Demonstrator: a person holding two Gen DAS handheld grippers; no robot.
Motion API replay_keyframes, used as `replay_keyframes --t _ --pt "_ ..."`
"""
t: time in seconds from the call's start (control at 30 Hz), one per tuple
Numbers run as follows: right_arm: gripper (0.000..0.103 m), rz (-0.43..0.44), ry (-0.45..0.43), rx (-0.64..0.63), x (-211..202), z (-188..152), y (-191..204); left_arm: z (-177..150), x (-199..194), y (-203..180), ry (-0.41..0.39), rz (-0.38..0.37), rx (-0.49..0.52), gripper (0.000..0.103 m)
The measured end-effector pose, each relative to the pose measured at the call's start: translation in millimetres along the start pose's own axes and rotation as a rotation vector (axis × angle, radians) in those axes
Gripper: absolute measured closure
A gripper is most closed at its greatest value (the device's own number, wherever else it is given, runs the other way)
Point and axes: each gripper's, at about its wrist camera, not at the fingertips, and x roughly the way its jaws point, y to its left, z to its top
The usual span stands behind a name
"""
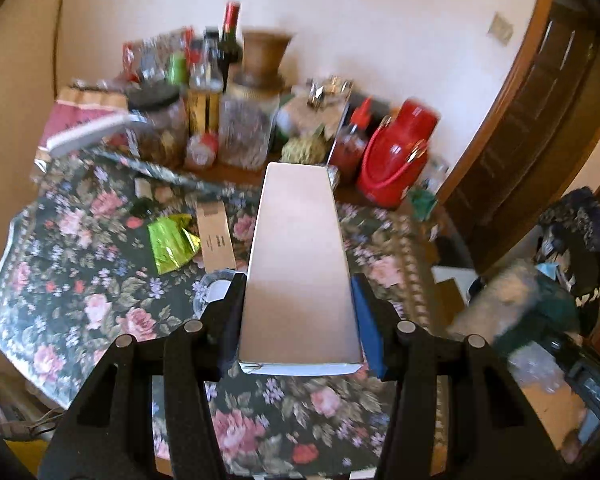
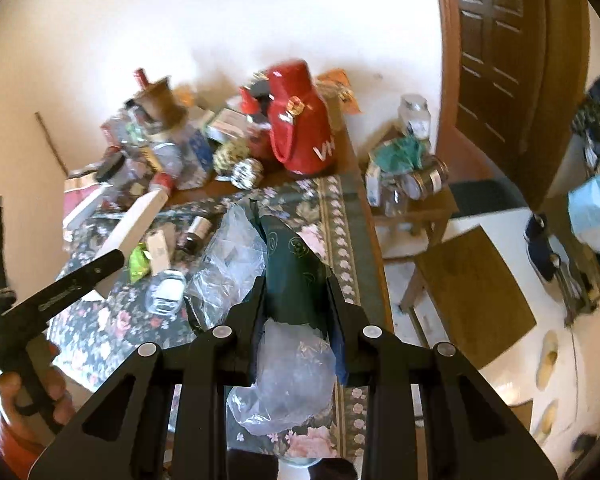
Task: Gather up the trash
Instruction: 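Lift the bags and white box off the table toward the bucket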
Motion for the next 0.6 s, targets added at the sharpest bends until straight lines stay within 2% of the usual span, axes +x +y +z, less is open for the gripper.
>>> replay_keyframes --t 0.3,0.47,0.6 --pt "0.078 0.075 -0.094 -0.105 -43 -3 21 -25 -115 -10 -0.183 0.023 0.019 0.053" --pt "0.078 0.111 -0.142 -0.1 -71 -11 33 -36 -160 -12 -0.253 0.024 0.069 0.053" --pt "0.078 0.117 -0.198 -0.083 -99 -21 44 -47 -191 -5 -0.302 -0.007 0.109 0.053"
